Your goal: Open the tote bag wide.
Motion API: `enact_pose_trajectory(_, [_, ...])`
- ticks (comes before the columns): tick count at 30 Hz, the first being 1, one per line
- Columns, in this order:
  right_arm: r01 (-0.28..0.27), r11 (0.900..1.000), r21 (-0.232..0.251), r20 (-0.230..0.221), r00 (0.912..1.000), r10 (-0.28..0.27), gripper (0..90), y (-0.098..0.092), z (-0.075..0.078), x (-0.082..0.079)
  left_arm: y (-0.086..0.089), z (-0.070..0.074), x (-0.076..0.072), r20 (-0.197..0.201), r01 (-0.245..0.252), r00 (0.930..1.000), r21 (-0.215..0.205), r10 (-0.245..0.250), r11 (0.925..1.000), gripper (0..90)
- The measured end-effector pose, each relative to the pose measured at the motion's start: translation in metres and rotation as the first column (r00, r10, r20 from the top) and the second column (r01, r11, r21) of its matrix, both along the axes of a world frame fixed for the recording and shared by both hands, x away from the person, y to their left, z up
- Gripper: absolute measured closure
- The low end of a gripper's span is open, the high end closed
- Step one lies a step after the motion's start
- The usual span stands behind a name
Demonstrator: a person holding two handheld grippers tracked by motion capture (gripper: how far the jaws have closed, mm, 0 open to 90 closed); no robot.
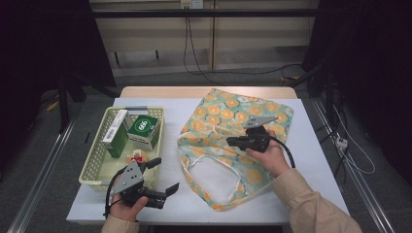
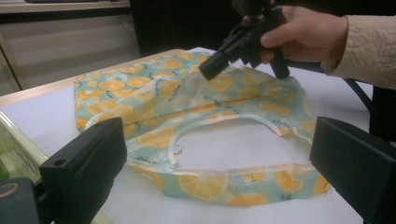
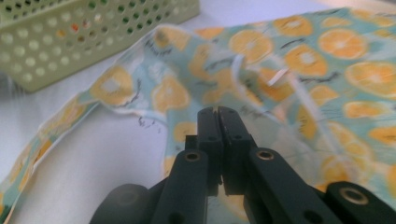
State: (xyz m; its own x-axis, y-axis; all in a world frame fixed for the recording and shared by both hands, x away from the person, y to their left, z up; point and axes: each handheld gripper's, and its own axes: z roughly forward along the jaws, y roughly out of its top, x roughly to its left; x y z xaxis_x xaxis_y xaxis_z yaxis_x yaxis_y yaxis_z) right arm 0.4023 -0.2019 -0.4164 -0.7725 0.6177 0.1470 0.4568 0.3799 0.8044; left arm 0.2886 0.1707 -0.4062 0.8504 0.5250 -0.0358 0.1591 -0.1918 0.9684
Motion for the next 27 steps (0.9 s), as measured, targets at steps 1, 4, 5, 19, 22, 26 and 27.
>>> enact_pose_trajectory(1, [-0.01,1.0,-0.009,-0.005,0.9999,0.01,87.6,0.003,-0.004,0.0,0.0,0.0,0.0,0.0,-0.001,1.0,-0.001,0.001,1.0,3.4])
enact_pose_trajectory(4, [0.002,0.999,-0.051,-0.005,1.0,-0.002,81.1,0.007,-0.014,0.002,0.001,0.0,0.0,0.0,-0.005,1.0,0.003,0.005,1.0,3.4])
enact_pose_trajectory(5, [0.005,0.998,-0.061,-0.005,1.0,-0.005,79.4,0.007,-0.018,0.004,0.002,-0.001,0.0,0.0,-0.007,1.0,0.002,0.007,1.0,3.4])
enact_pose_trajectory(19, [0.109,0.979,-0.173,0.018,0.994,-0.108,49.4,-0.011,-0.044,0.016,0.001,-0.003,0.001,-0.011,-0.004,0.9999,0.004,0.004,1.0,3.4])
enact_pose_trajectory(22, [0.106,0.979,-0.172,0.024,0.9943,-0.104,50.6,-0.012,-0.045,0.017,0.001,-0.003,0.001,-0.016,-0.003,0.9999,0.002,0.003,1.0,3.4])
enact_pose_trajectory(26, [0.135,0.979,-0.153,0.03,0.9908,-0.132,72.2,-0.019,-0.047,0.02,0.002,-0.003,0.001,-0.009,-0.003,1.0,0.005,0.003,1.0,3.4])
enact_pose_trajectory(27, [0.151,0.979,-0.138,0.023,0.9885,-0.149,78.6,-0.022,-0.047,0.021,0.002,-0.003,0.001,-0.011,-0.002,0.9999,0.005,0.002,1.0,3.4])
